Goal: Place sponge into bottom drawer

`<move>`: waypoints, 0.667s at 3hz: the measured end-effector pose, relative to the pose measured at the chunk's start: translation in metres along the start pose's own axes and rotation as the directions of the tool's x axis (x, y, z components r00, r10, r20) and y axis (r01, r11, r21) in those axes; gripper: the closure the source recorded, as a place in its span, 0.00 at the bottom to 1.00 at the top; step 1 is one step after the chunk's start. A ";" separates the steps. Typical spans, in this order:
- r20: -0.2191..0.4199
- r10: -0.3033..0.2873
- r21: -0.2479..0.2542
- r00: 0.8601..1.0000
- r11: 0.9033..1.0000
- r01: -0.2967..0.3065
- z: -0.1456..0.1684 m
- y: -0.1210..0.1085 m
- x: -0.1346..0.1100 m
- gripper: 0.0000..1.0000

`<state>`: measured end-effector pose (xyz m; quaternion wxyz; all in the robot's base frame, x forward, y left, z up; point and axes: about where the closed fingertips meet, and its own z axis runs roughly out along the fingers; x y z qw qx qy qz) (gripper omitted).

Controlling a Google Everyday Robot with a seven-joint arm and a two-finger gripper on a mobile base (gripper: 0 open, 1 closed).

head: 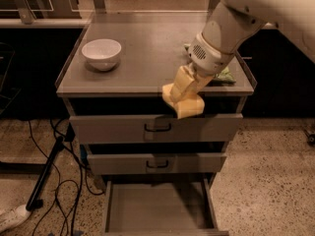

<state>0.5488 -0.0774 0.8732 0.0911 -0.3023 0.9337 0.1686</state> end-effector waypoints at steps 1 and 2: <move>-0.050 0.033 -0.023 0.998 0.999 -0.034 0.037 0.000 0.016 1.00; -0.079 0.080 -0.049 0.994 0.995 -0.084 0.075 -0.004 0.036 1.00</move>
Offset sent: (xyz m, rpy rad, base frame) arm -0.0316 0.0009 -0.1237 0.0192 0.1730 -0.0865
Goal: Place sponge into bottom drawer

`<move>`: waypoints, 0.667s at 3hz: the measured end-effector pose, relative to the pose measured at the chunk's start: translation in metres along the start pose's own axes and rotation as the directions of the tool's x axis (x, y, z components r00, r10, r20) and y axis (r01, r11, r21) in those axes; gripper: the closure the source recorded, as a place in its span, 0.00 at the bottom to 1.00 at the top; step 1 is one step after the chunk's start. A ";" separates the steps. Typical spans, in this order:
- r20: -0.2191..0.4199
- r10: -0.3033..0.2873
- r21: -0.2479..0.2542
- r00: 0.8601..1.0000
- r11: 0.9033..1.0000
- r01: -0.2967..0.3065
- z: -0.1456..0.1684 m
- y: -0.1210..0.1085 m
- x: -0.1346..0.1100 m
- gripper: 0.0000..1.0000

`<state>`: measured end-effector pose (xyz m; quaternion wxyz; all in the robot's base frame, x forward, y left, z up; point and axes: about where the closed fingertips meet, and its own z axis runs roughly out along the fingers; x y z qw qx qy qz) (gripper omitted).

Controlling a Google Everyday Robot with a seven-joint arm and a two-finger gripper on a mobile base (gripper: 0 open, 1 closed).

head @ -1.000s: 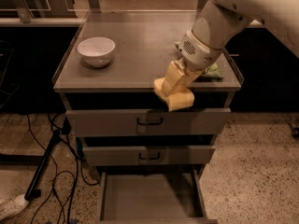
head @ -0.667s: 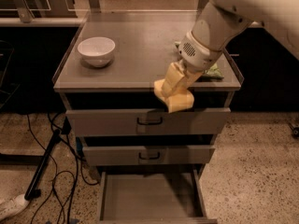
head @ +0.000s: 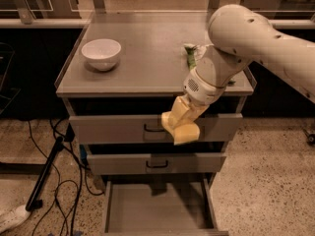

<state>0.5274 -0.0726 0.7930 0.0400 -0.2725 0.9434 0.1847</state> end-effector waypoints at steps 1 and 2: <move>0.000 0.000 0.000 1.000 1.000 0.000 0.000 0.000 0.000 1.00; -0.009 0.007 -0.019 1.000 1.000 -0.007 0.003 0.002 0.004 1.00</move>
Offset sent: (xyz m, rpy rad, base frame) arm -0.0053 -0.0015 0.0011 0.0225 0.0326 0.0050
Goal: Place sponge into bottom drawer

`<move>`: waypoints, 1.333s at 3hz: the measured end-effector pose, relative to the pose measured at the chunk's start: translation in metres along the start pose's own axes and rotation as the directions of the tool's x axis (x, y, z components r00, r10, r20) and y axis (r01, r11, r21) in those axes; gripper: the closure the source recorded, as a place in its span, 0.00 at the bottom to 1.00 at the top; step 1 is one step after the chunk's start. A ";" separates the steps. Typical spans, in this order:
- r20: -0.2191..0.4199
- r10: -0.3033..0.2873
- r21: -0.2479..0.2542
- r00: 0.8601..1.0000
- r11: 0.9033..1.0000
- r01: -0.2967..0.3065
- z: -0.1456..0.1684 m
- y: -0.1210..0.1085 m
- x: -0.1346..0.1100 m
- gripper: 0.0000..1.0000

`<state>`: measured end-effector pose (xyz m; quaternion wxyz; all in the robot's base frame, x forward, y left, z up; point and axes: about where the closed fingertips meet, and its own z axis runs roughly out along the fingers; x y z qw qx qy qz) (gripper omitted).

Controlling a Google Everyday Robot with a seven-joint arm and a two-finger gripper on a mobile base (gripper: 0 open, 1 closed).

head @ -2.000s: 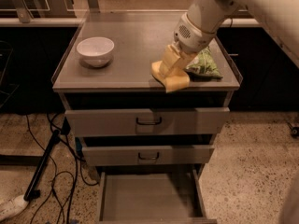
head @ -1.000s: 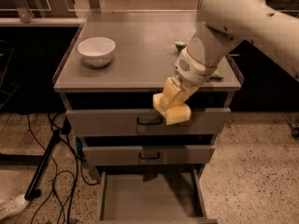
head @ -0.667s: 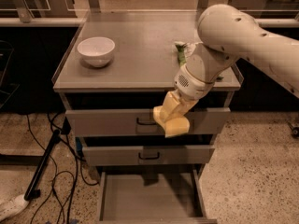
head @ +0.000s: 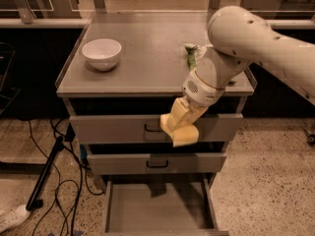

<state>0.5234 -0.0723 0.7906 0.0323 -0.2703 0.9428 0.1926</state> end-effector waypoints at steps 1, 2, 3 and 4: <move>-0.009 0.096 -0.031 0.995 0.995 -0.097 0.030 -0.002 0.024 1.00; -0.009 0.187 -0.059 0.982 0.980 -0.187 0.069 -0.010 0.047 1.00; -0.028 0.260 -0.089 0.965 0.961 -0.262 0.113 -0.015 0.066 1.00; -0.028 0.260 -0.089 0.965 0.961 -0.262 0.113 -0.015 0.066 1.00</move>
Offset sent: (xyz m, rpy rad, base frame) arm -0.0556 -0.0106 -0.1266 0.0723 0.1525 -0.2739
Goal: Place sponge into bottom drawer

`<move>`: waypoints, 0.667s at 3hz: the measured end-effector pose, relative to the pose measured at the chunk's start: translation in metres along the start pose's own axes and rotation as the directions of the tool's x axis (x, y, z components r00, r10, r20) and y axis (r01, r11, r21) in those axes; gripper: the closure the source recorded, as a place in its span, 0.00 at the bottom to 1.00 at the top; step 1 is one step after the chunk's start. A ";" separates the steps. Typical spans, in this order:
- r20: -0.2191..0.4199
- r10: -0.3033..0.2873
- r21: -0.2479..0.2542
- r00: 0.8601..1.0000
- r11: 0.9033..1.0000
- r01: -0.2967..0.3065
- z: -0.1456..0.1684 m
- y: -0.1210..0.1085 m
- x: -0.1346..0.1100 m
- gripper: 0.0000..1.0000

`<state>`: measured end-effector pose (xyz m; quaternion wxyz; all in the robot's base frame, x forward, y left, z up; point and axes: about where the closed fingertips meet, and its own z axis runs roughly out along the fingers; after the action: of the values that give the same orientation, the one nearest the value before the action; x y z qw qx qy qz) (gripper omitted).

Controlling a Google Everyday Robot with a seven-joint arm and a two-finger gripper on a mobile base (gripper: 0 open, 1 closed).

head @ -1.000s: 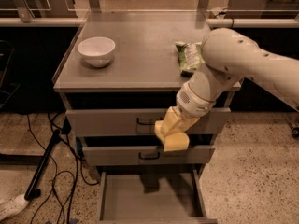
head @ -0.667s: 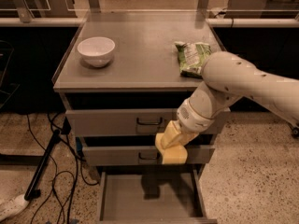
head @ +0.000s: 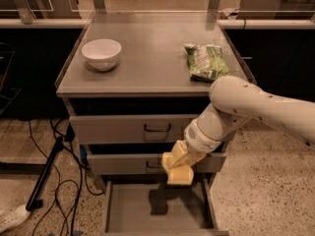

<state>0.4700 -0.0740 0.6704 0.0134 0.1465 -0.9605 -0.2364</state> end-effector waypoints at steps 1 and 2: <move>-0.030 0.059 -0.038 0.998 0.997 -0.060 0.031 0.005 0.010 1.00; -0.022 0.149 -0.086 0.989 0.985 -0.151 0.089 0.005 0.016 1.00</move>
Offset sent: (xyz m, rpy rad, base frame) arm -0.0265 0.0593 -0.1121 0.1095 0.1131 -0.2037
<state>0.4448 -0.0345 0.5926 0.0449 0.0748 -0.9573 -0.2755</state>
